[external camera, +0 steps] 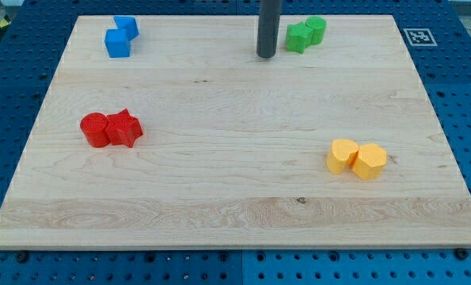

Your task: Move the blue cube to the left of yellow heart

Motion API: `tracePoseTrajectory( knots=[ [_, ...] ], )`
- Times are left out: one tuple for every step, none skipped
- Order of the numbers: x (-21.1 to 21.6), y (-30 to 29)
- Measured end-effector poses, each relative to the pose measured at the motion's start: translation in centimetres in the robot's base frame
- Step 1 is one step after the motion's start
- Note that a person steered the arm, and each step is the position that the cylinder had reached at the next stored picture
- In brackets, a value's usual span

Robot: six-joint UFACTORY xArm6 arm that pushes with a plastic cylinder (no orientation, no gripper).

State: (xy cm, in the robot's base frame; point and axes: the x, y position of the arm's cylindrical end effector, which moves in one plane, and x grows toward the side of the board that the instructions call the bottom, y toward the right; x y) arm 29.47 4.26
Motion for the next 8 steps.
tracePoseTrajectory(
  knots=[
    [-0.2,-1.3],
    [-1.9,-5.1],
    [-4.3,-10.1],
    [-7.0,-16.5],
    [-9.3,-23.1],
    [-9.9,-28.4],
    [-9.3,-29.6],
    [-6.3,-29.5]
  ],
)
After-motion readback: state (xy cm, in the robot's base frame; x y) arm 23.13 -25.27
